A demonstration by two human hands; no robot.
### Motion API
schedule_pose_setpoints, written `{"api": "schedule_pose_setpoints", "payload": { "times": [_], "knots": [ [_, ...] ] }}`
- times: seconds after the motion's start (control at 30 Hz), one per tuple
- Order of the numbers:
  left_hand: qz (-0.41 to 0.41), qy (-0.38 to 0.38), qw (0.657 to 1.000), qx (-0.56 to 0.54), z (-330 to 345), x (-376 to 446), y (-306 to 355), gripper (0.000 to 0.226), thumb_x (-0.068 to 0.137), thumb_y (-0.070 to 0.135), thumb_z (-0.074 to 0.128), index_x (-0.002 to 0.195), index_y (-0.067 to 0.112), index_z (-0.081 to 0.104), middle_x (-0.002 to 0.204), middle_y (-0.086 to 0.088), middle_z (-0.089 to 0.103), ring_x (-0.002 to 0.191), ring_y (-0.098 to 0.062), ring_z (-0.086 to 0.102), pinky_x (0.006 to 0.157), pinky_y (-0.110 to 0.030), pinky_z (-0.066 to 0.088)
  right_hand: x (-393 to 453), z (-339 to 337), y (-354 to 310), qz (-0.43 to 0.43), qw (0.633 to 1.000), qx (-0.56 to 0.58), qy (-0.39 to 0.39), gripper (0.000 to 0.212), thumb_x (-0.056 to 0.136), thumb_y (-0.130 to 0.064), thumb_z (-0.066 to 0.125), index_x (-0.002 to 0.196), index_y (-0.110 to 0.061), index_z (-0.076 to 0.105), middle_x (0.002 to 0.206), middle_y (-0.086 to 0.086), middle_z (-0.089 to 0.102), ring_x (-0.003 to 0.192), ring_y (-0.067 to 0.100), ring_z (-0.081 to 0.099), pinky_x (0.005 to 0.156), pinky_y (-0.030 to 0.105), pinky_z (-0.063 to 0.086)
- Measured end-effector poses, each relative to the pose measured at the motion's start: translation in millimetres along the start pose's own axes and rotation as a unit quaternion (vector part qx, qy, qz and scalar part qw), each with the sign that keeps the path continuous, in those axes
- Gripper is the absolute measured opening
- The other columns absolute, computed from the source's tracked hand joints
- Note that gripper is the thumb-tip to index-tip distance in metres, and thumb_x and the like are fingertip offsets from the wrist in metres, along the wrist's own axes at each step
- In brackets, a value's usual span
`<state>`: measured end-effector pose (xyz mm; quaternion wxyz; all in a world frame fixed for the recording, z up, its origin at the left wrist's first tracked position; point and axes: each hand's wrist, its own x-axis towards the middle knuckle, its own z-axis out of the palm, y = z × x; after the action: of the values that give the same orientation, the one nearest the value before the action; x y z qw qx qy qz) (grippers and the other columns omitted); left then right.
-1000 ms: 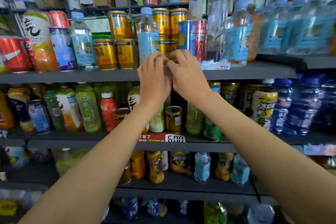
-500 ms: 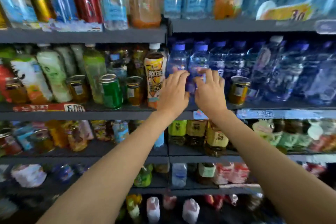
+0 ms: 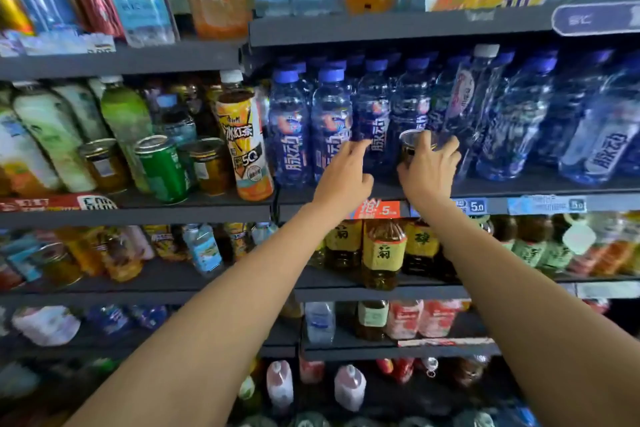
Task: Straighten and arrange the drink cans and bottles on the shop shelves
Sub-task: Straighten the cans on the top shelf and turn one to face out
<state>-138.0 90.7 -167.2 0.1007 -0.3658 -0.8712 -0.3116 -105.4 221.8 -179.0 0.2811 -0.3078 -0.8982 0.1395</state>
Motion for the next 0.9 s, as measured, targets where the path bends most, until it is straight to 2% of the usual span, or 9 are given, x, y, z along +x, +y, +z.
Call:
{"api": "schedule_pose_setpoints", "payload": {
  "times": [0.1,0.2,0.3,0.43,0.5,0.6,0.67,0.77,0.9],
  "knots": [
    [-0.006,0.011,1.0,0.009,4.1,-1.0,-1.7,0.056,0.089,0.009,0.048,0.142,0.014,0.029,0.139,-0.004,0.035,0.115,-0.022,0.05,0.087,-0.033,0.043,3.7,0.9,-3.3,0.01,0.996,0.089,0.014,0.045,0.086,-0.017,0.063,0.124,-0.007,0.041,0.126,0.025,0.034,0.111,0.042,0.04,0.093,0.043,0.037],
    [-0.004,0.002,1.0,0.009,3.1,-2.2,-1.4,0.059,0.089,0.011,0.051,0.143,0.015,0.027,0.14,-0.003,0.033,0.114,-0.02,0.05,0.083,-0.031,0.042,2.9,2.3,-8.7,-0.013,0.998,0.067,0.004,0.038,0.086,-0.019,0.064,0.117,-0.003,0.048,0.125,0.023,0.037,0.112,0.041,0.041,0.092,0.042,0.037],
    [0.008,-0.011,1.0,0.008,-1.3,-5.6,-3.0,0.063,0.087,0.015,0.055,0.143,0.015,0.026,0.143,-0.003,0.031,0.12,-0.021,0.048,0.088,-0.035,0.044,-3.7,4.3,-14.3,-0.051,0.998,0.038,-0.023,0.037,0.085,-0.021,0.064,0.115,-0.002,0.053,0.126,0.022,0.043,0.115,0.04,0.041,0.093,0.042,0.037],
    [0.023,-0.009,0.999,-0.047,-14.0,-7.8,-12.4,0.077,0.079,0.024,0.069,0.142,0.015,0.027,0.143,-0.005,0.033,0.129,-0.02,0.039,0.101,-0.038,0.039,-20.2,-6.4,-36.7,-0.081,0.988,0.129,0.026,0.049,0.08,-0.033,0.067,0.113,-0.003,0.048,0.116,0.019,0.051,0.109,0.037,0.044,0.087,0.043,0.038],
    [0.045,0.026,0.992,-0.114,-24.3,-13.6,-15.1,0.088,0.071,0.028,0.078,0.141,0.016,0.027,0.139,-0.006,0.04,0.127,-0.018,0.041,0.104,-0.036,0.039,-28.8,-20.5,-57.8,-0.104,0.975,0.179,0.08,0.053,0.076,-0.042,0.067,0.108,-0.005,0.046,0.107,0.014,0.052,0.101,0.033,0.046,0.083,0.041,0.039],
    [0.067,0.122,0.976,-0.165,-51.9,-28.8,-21.2,0.086,0.068,0.022,0.079,0.139,0.016,0.029,0.132,-0.004,0.047,0.12,-0.016,0.05,0.098,-0.031,0.045,-46.2,-41.5,-94.3,-0.147,0.945,0.258,0.137,0.049,0.072,-0.047,0.066,0.095,-0.009,0.043,0.094,0.007,0.05,0.091,0.025,0.046,0.074,0.038,0.042],
    [0.08,0.172,0.971,-0.147,-79.6,-44.3,-29.5,0.084,0.067,0.024,0.079,0.137,0.018,0.033,0.13,-0.001,0.049,0.114,-0.015,0.053,0.091,-0.028,0.048,-60.5,-48.3,-119.2,-0.179,0.929,0.293,0.139,0.048,0.07,-0.049,0.064,0.091,-0.013,0.04,0.09,0.004,0.049,0.087,0.023,0.046,0.071,0.037,0.043],
    [0.073,0.215,0.97,-0.089,-123.6,-74.8,-53.5,0.081,0.067,0.028,0.08,0.135,0.019,0.036,0.128,0.002,0.05,0.112,-0.011,0.052,0.087,-0.018,0.043,-83.2,-48.6,-162.4,-0.23,0.915,0.307,0.124,0.049,0.069,-0.056,0.057,0.089,-0.015,0.04,0.086,0.003,0.052,0.085,0.023,0.05,0.068,0.037,0.043],
    [0.033,0.26,0.964,-0.047,-192.5,-119.5,-96.1,0.076,0.071,0.026,0.076,0.136,0.021,0.035,0.127,0.005,0.049,0.111,-0.006,0.049,0.09,-0.024,0.045,-119.2,-45.2,-240.3,-0.31,0.887,0.33,0.094,0.048,0.075,-0.056,0.058,0.092,-0.014,0.043,0.086,0.002,0.054,0.083,0.02,0.05,0.065,0.03,0.037]
  ]
}}
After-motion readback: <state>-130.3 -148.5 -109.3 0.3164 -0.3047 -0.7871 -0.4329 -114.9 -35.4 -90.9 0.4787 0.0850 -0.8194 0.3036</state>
